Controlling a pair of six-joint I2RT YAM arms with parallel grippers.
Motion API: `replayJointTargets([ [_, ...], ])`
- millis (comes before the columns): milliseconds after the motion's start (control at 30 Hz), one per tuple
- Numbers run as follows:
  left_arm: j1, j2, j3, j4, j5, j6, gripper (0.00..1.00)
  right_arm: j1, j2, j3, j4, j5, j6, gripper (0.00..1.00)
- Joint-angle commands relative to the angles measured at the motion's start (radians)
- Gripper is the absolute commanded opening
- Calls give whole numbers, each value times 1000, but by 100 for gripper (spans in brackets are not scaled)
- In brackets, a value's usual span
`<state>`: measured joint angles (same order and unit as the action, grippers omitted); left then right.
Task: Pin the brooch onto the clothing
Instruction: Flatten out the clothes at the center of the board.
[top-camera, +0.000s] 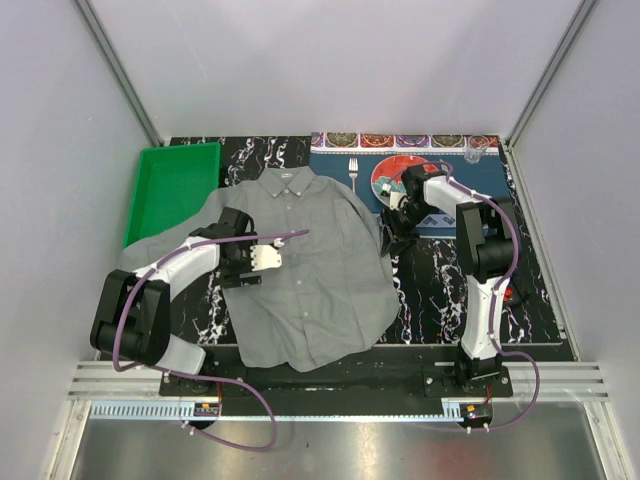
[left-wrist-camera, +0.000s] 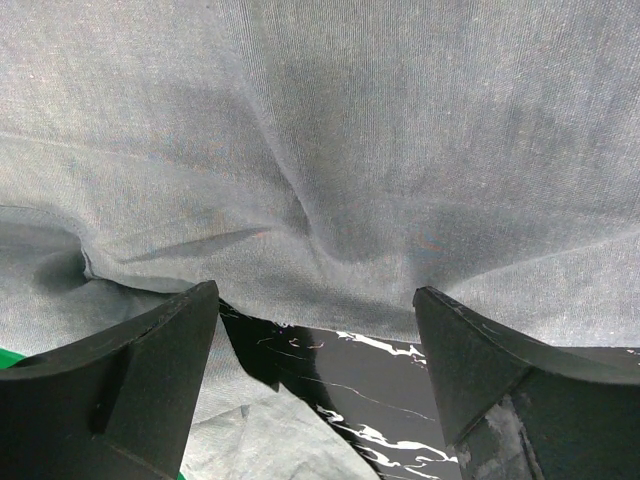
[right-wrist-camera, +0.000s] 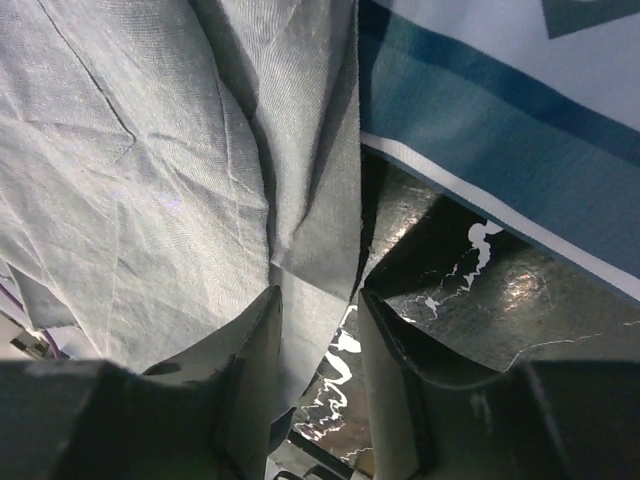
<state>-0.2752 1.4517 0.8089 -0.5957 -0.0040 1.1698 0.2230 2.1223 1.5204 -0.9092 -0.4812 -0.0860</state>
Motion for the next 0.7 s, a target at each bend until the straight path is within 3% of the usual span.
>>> replayJointTargets([
  [0,4,6,6,36,10,-15,85,12,22,0,55,4,40,35],
  [67,5,3,-4,42,7,-12,85,13,16,15,47,4,51,19],
  [100,5,-1,-7,43,9,-12,85,10,8,21,38,3,51,2],
  [133,5,-1,-8,45,9,-12,85,7,-2,44,24,1,43,0],
  [433,5,-8,-42,59,9,-13,85,-33,-309,228,-92,4,23,0],
  [667,18,12,-51,80,-24,-13,85,-33,-349,334,-151,-105,37,0],
])
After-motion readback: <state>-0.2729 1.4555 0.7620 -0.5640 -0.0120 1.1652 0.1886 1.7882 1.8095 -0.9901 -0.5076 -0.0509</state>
